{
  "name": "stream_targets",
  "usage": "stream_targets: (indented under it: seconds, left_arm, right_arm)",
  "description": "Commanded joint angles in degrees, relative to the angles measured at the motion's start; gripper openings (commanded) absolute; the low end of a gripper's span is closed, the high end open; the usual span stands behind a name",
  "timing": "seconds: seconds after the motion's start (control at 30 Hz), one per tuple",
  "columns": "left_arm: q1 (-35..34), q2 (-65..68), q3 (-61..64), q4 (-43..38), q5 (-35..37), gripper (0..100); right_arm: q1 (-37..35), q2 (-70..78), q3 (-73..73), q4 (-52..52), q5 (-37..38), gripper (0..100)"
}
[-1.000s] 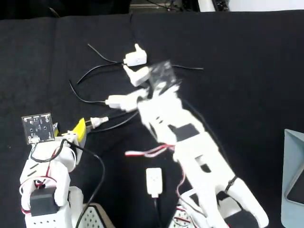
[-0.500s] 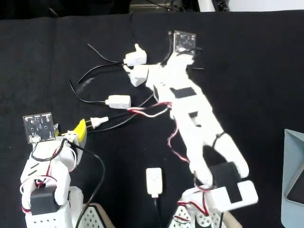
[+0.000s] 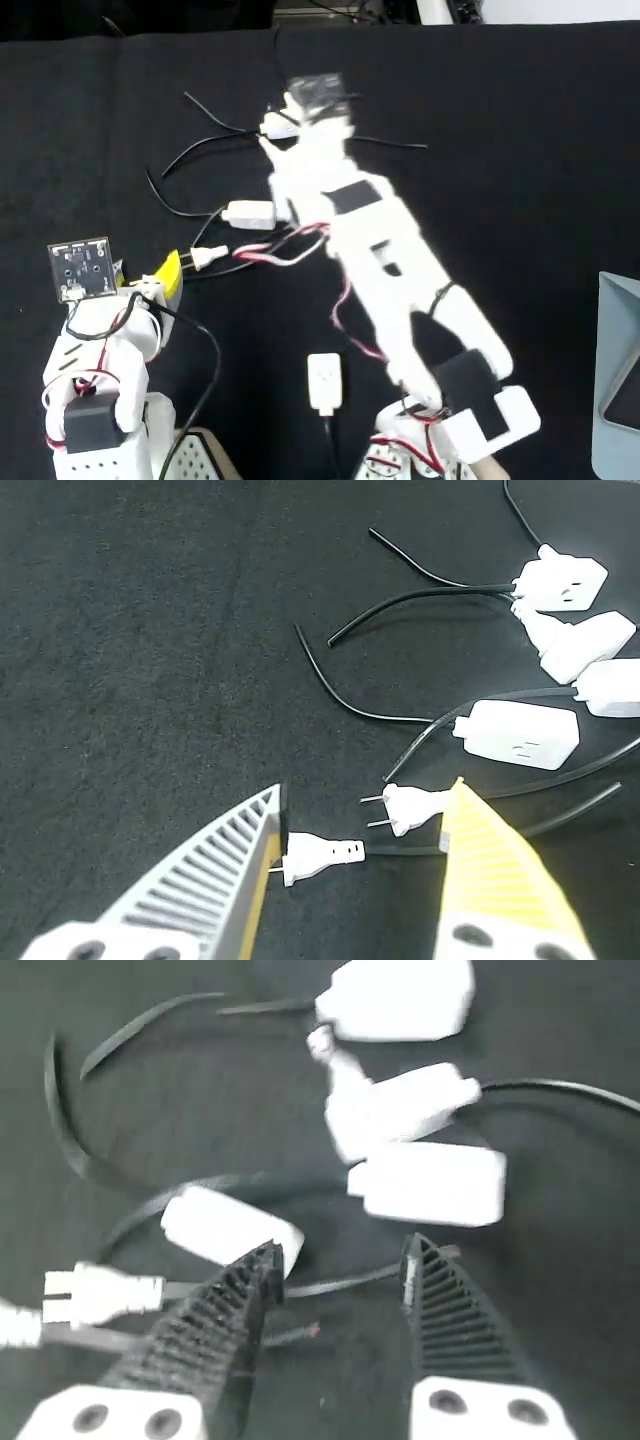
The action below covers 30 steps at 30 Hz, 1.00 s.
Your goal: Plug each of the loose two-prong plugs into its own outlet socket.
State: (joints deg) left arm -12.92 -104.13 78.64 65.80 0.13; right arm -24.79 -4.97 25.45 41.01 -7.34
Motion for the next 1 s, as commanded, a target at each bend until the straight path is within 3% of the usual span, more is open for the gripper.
stream_targets:
  seconds: [0.0,0.23,0.63,0.7,0.9,0.97]
  left_arm:
    - [-0.7,0.0,-0.2,-1.5,0.7,26]
    - [-0.7,0.0,-0.1,-1.3,0.7,26]
    - [-0.7,0.0,0.0,-1.3,0.7,26]
    - [-0.7,0.0,0.0,-1.3,0.7,26]
    - [-0.7,0.0,0.0,-1.3,0.6,26]
    - [-0.7,0.0,0.0,-1.3,0.6,26]
  right_arm:
    - [-5.1,2.8,-3.9,2.3,9.1,18.5]
    - [-8.0,11.7,-8.7,2.6,11.7,31.2]
    - [-8.1,28.0,-21.2,2.6,13.3,28.5]
    - [-8.2,28.4,-21.3,2.5,13.4,24.7]
    - [-8.3,27.8,-22.2,2.5,15.7,0.9]
    - [-8.3,26.4,-21.2,2.6,18.1,1.7]
